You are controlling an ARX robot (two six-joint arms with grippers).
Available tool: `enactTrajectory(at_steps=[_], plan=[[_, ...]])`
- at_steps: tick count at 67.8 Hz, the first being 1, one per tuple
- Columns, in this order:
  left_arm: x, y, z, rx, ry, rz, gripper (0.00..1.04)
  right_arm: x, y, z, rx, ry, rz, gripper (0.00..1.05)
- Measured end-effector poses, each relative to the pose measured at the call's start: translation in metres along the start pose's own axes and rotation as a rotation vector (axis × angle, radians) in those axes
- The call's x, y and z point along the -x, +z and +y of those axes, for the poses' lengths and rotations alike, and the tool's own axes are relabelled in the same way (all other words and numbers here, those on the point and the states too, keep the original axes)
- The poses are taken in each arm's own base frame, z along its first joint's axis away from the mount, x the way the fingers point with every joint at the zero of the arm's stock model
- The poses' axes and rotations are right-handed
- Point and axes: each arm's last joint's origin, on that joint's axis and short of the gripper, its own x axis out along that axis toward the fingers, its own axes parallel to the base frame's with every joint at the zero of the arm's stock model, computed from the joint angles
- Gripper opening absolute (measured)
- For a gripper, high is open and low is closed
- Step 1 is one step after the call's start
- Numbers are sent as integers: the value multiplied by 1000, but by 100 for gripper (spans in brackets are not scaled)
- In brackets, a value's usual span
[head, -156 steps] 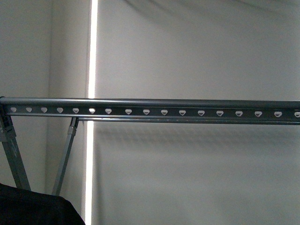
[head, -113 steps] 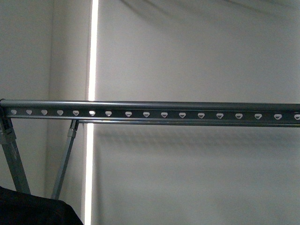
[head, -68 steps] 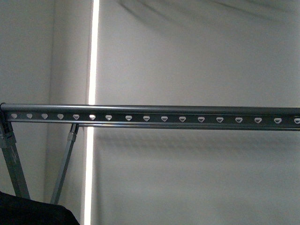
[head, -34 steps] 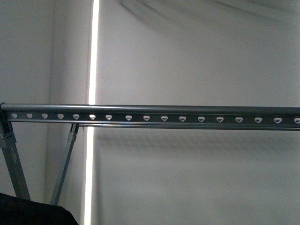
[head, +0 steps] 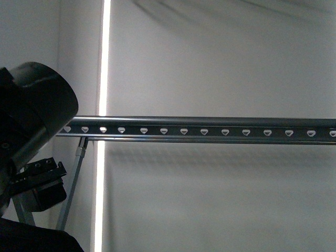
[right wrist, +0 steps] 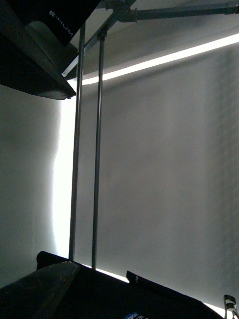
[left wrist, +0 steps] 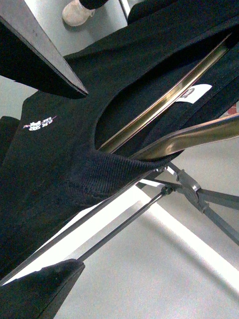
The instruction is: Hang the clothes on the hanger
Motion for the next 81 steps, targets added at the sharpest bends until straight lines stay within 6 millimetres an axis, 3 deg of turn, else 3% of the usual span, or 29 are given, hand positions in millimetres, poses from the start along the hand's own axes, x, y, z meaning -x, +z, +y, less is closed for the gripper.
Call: enactTrajectory(at_steps=[25,54,69,81], plan=[[-25,1,-16,93,114,11,98,0,0,0,0,0,0,97],[-51,2,-14,128,153,69,97,0,0,0,0,0,0,97],[-50,1,-11,115,158,82,62,0,0,0,0,0,0,97],[-54,5,-12,150,122,106,21,0,0,0,0,0,0,97]])
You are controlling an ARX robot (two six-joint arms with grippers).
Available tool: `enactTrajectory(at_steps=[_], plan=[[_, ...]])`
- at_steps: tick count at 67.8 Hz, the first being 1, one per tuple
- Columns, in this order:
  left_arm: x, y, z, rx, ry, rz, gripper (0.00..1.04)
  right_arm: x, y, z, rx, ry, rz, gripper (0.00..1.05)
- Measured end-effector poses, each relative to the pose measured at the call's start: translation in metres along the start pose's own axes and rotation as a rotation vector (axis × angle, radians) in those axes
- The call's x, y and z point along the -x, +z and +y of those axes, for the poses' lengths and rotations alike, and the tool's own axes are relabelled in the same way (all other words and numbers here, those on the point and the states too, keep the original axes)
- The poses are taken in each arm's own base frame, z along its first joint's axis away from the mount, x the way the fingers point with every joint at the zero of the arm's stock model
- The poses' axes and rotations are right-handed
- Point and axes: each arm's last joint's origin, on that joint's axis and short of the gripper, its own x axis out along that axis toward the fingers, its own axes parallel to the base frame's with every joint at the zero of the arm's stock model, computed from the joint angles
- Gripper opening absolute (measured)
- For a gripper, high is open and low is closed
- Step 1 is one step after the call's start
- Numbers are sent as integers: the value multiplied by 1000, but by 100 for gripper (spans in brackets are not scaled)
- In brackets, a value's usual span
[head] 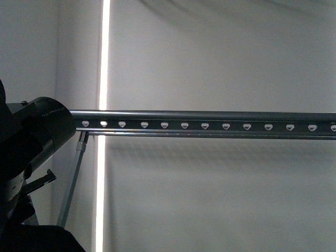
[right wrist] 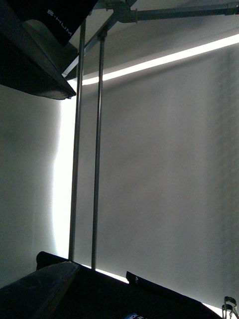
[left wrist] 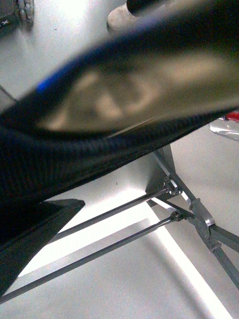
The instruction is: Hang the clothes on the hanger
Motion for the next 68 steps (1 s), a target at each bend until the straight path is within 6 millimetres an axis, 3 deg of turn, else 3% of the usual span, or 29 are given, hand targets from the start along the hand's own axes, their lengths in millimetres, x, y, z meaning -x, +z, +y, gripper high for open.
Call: enactTrajectory(at_steps=[6,15,55,68], plan=[[0,-1,0,25,-1,1,12,0,0,0,0,0,0,97],[-1,-1,1,47,-3,13,7,0,0,0,0,0,0,97],[13,-14,-17,-165,-219,148,6,0,0,0,0,0,0,97],[27,-11,-11,-232,-349,112,6,0,0,0,0,0,0,97]])
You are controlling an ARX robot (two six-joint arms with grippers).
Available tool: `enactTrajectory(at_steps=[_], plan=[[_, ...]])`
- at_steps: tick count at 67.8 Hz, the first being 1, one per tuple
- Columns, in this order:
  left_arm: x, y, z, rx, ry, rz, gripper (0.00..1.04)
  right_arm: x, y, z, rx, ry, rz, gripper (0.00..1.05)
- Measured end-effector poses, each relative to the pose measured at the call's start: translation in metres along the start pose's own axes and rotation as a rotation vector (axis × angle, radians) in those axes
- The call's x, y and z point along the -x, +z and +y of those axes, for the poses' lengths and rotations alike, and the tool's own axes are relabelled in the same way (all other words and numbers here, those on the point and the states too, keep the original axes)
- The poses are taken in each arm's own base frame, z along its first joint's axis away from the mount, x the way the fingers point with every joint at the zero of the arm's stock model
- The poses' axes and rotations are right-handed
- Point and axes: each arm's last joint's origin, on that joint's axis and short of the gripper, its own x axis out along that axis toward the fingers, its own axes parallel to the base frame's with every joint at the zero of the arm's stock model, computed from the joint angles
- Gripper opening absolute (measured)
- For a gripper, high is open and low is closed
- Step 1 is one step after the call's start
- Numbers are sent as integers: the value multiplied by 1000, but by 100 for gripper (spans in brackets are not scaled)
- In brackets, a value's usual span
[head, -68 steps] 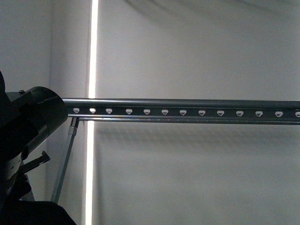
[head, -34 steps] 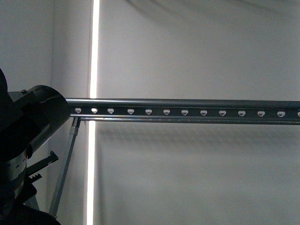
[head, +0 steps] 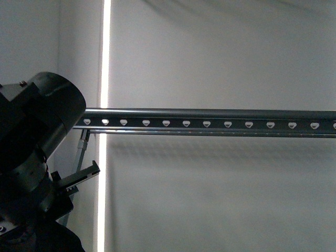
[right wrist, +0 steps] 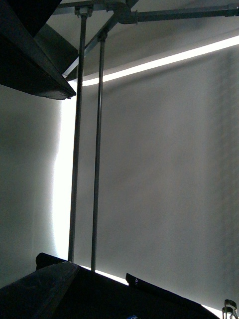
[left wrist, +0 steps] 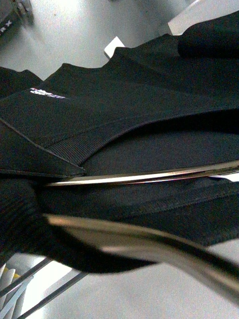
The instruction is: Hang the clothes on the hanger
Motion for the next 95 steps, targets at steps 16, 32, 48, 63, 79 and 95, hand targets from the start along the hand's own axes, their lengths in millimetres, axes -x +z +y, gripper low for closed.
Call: enactTrajectory(at_steps=[16,32,48,63,79,95], plan=[[37,-4,5,-185,-197,-53,6,0,0,0,0,0,0,97],[85,-12,33,-416,-411,-4,6,0,0,0,0,0,0,97],[95,-21,48,-742,-627,102,6,0,0,0,0,0,0,97],[89,-12,58,-943,-861,88,6,0,0,0,0,0,0,97],[70,19,50,-1106,-1063,-47,6,0,0,0,0,0,0,97],[58,32,36,-1227,-1280,-46,6,0,0,0,0,0,0,97]])
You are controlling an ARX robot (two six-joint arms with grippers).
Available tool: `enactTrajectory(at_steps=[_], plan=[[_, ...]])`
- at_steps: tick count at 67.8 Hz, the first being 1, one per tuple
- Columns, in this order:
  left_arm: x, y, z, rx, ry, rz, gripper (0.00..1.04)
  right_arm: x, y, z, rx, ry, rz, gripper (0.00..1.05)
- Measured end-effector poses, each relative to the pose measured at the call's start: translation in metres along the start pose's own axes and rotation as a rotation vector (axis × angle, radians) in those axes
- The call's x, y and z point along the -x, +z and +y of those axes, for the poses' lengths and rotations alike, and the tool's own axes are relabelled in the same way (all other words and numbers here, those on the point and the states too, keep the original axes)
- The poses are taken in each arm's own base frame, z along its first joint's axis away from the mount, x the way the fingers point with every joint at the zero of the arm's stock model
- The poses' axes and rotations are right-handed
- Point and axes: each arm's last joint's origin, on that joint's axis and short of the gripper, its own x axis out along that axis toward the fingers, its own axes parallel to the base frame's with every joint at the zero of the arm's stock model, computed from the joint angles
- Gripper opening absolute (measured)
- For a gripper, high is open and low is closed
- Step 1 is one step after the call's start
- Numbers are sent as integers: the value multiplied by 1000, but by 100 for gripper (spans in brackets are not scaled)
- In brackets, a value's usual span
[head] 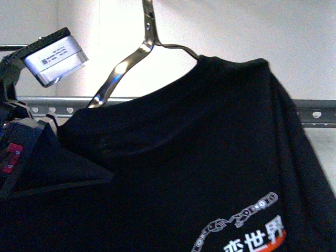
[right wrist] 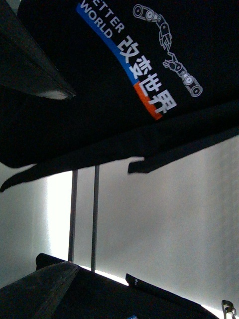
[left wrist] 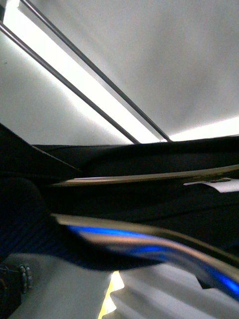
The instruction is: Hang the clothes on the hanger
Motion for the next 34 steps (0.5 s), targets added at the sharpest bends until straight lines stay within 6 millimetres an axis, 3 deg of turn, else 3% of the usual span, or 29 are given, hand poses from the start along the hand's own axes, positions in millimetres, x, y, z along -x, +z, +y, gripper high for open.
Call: enactTrajectory(at_steps=[18,22,34], plan=[[-38,21,22,-67,-81,75,6,0,0,0,0,0,0,97],[-51,29,36,-90,-79,79,6,0,0,0,0,0,0,97],[-62,47,69,-121,-39,120,6,0,0,0,0,0,0,97]])
